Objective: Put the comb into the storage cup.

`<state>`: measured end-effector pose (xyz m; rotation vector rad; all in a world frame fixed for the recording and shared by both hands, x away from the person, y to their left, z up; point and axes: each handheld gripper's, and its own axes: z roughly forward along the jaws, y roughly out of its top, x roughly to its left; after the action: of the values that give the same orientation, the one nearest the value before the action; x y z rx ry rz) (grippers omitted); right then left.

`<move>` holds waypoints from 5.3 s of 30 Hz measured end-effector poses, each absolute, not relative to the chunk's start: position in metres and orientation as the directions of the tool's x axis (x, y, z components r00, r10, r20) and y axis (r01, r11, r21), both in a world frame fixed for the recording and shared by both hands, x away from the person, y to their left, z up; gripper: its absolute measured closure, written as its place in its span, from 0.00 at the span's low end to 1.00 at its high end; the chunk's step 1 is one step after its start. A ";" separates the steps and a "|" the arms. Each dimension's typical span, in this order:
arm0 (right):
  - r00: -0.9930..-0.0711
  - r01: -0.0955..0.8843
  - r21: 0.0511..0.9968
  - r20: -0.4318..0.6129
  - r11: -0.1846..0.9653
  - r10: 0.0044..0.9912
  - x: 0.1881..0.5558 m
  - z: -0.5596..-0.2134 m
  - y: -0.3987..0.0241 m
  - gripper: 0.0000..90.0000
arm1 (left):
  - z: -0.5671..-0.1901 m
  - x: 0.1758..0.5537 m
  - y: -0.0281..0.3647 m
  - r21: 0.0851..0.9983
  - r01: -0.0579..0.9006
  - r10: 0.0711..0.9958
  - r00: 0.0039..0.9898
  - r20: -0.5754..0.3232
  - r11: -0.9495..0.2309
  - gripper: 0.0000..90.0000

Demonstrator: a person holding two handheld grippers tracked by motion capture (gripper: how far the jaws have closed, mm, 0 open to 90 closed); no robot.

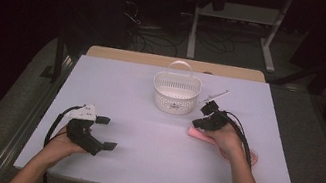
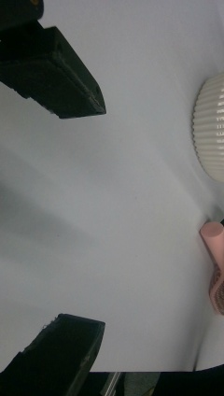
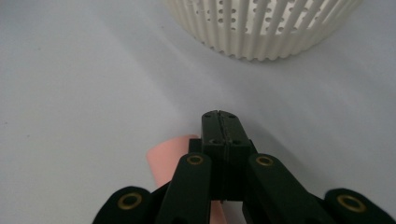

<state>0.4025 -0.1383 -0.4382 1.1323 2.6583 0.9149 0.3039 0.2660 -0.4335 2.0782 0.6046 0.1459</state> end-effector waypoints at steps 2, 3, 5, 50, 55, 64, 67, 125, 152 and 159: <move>-0.721 0.614 0.571 0.127 0.544 0.681 0.400 -0.438 -0.136 0.99 | -0.433 0.304 0.266 0.821 0.362 0.473 0.871 -0.129 -0.442 0.00; -0.725 0.612 0.571 0.128 0.547 0.677 0.399 -0.438 -0.136 0.99 | -0.433 0.304 0.266 0.821 0.361 0.473 0.871 -0.128 -0.443 0.00; -0.730 0.609 0.568 0.129 0.553 0.672 0.397 -0.438 -0.134 0.99 | -0.433 0.304 0.266 0.820 0.363 0.474 0.871 -0.130 -0.443 0.00; -0.791 0.568 0.553 0.160 0.610 0.591 0.345 -0.439 -0.125 0.99 | -0.433 0.303 0.266 0.821 0.359 0.474 0.872 -0.125 -0.444 0.00; -0.794 0.565 0.551 0.160 0.615 0.586 0.341 -0.440 -0.126 0.99 | -0.432 0.303 0.266 0.821 0.360 0.474 0.872 -0.127 -0.442 0.00; -0.801 0.561 0.538 0.162 0.629 0.576 0.337 -0.442 -0.123 0.99 | -0.432 0.302 0.266 0.822 0.360 0.474 0.871 -0.128 -0.441 0.00; -0.802 0.560 0.537 0.159 0.630 0.576 0.337 -0.442 -0.123 0.99 | -0.432 0.302 0.266 0.821 0.360 0.473 0.872 -0.127 -0.442 0.00; -0.440 0.783 0.522 0.083 0.337 0.894 0.321 -0.444 -0.306 0.99 | -0.433 0.302 0.266 0.819 0.360 0.474 0.872 -0.124 -0.447 0.00; -0.511 0.770 0.516 0.147 0.375 0.847 0.317 -0.444 -0.286 0.99 | -0.432 0.302 0.266 0.820 0.356 0.474 0.873 -0.120 -0.449 0.00; -0.570 0.741 0.516 0.146 0.430 0.808 0.317 -0.444 -0.263 0.99 | -0.432 0.302 0.266 0.819 0.358 0.474 0.872 -0.121 -0.449 0.00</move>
<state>0.3174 -0.2634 -0.4436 1.3890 2.5499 0.8239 0.3017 0.2660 -0.4322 2.0850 0.6018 0.1543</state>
